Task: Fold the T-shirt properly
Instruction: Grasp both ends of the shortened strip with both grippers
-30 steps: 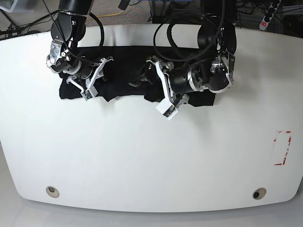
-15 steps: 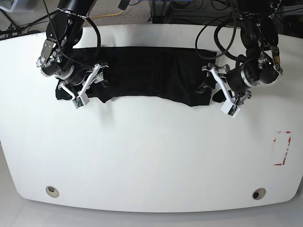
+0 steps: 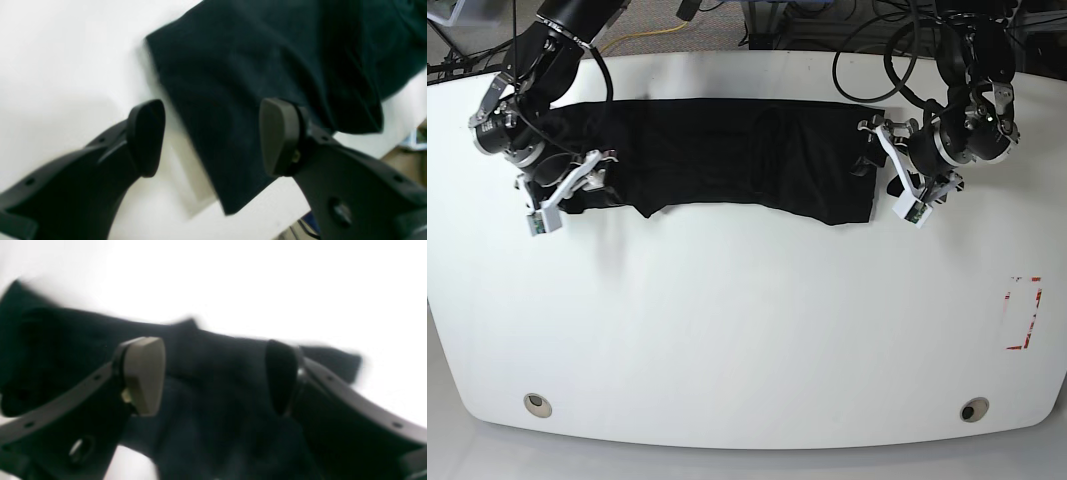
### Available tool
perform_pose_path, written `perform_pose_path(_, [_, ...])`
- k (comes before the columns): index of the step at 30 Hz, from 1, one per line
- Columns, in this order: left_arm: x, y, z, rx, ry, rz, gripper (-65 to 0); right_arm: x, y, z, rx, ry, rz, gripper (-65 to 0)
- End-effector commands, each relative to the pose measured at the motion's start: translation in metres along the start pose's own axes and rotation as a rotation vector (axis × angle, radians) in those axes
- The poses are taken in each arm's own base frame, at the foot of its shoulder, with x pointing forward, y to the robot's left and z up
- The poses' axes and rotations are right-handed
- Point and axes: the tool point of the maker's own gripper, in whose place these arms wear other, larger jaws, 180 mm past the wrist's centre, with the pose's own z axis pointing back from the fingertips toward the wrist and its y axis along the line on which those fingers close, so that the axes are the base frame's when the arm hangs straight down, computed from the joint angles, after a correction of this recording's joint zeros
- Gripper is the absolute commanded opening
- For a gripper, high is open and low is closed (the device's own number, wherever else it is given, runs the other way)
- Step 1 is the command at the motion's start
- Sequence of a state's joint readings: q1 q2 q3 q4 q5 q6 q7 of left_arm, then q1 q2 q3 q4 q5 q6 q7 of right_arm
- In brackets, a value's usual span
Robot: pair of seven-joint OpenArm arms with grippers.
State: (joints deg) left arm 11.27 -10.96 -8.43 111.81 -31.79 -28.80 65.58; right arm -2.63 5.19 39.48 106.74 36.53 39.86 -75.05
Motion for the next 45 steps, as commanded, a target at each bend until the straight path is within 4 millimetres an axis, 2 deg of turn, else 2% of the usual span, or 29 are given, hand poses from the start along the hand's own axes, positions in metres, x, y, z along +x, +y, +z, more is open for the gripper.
perform_pose_path(1, [0.005,-0.007,-0.002,-0.001,-0.023,-0.074,-25.8,0.014,-0.029,0.013,-0.051,-0.033,-0.014,-15.4])
perform_pose_path(4, [-0.001,-0.018,-0.010,-0.004,0.012,-0.159,-29.7,0.004,-0.065,0.024,-0.108,-0.016,-0.085,-7.5])
perform_pose_path(6, [-0.014,-0.024,-0.018,-0.012,0.051,-0.189,-31.9,-0.008,-0.092,0.034,-0.147,-0.002,-0.153,-4.0])
perform_pose_path(8, [-0.017,-0.027,-0.023,-0.027,0.048,-0.198,-32.8,-0.014,-0.103,0.034,-0.138,0.004,-0.201,-3.6])
perform_pose_path(10, [-0.023,-0.027,-0.028,-0.048,0.044,-0.188,-33.2,-0.028,-0.108,0.029,-0.088,0.031,-0.264,-3.6])
perform_pose_path(13, [-0.034,-0.029,-0.034,-0.081,0.042,-0.177,-33.2,-0.045,-0.101,0.022,0.019,0.025,-0.361,-3.6])
perform_pose_path(15, [-0.036,-0.030,-0.036,-0.093,0.028,-0.168,-33.8,-0.048,-0.095,0.022,0.064,-0.001,-0.391,-3.6])
perform_pose_path(18, [-0.037,-0.034,-0.037,-0.106,-0.003,-0.156,-37.8,-0.051,-0.088,0.021,0.091,-0.008,-0.403,-3.6])
perform_pose_path(19, [-0.038,-0.034,-0.036,-0.108,-0.012,-0.153,-39.3,-0.055,-0.080,0.015,0.111,0.003,-0.408,-3.6])
perform_pose_path(27, [-0.041,-0.037,-0.035,-0.118,-0.018,-0.150,-39.7,-0.072,-0.063,-0.003,0.117,0.059,-0.418,-3.8])
perform_pose_path(31, [-0.041,-0.035,-0.036,-0.116,-0.015,-0.148,-39.7,-0.076,-0.048,-0.016,0.140,0.084,-0.402,-4.0])
perform_pose_path(32, [-0.041,-0.035,-0.036,-0.116,-0.015,-0.148,-39.7,-0.076,-0.045,-0.019,0.142,0.082,-0.402,-5.2])
perform_pose_path(35, [-0.041,-0.035,-0.036,-0.116,-0.015,-0.148,-39.7,-0.075,-0.042,-0.024,0.136,0.068,-0.400,-17.1])
perform_pose_path(40, [-0.041,-0.034,-0.036,-0.110,-0.015,-0.144,-39.7,-0.074,-0.047,-0.025,0.106,0.070,-0.387,-54.1])
perform_pose_path(42, [-0.040,-0.034,-0.037,-0.109,-0.017,-0.143,-39.7,-0.067,-0.048,-0.025,0.099,0.057,-0.367,-64.8])
perform_pose_path(45, [-0.039,-0.035,-0.037,-0.112,-0.019,-0.141,-39.7,-0.050,-0.050,-0.016,0.074,0.026,-0.307,-65.0])
